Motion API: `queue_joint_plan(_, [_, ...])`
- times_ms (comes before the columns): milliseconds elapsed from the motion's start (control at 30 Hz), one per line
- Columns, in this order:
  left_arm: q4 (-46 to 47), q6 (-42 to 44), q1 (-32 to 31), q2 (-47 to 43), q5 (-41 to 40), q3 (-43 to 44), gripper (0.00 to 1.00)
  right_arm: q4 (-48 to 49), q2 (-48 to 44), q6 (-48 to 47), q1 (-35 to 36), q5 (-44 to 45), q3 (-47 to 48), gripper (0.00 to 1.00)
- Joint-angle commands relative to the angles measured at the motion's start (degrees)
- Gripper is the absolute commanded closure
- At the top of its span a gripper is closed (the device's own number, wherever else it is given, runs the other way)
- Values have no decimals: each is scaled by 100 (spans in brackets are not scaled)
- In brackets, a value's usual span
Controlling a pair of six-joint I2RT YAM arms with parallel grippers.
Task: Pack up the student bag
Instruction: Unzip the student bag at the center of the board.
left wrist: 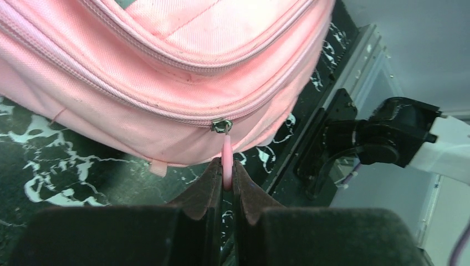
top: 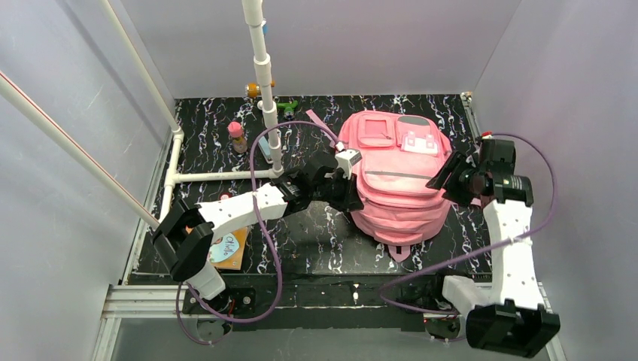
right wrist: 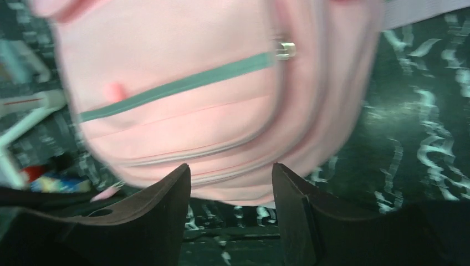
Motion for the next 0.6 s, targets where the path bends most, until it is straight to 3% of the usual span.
queue_joint_plan(0, [512, -320, -41, -8, 623, 290, 100, 482, -873, 1708, 201, -1759, -569, 33])
queue_joint_plan(100, [725, -562, -130, 65, 790, 284, 100, 1629, -1389, 2920, 255, -2022, -1332, 30])
queue_joint_plan(233, [979, -813, -216, 111, 931, 271, 100, 2182, -1419, 3606, 308, -2430, -2014, 32])
queue_joint_plan(567, [1009, -810, -323, 182, 952, 351, 100, 2104, -1769, 4041, 360, -2312, -2480, 39])
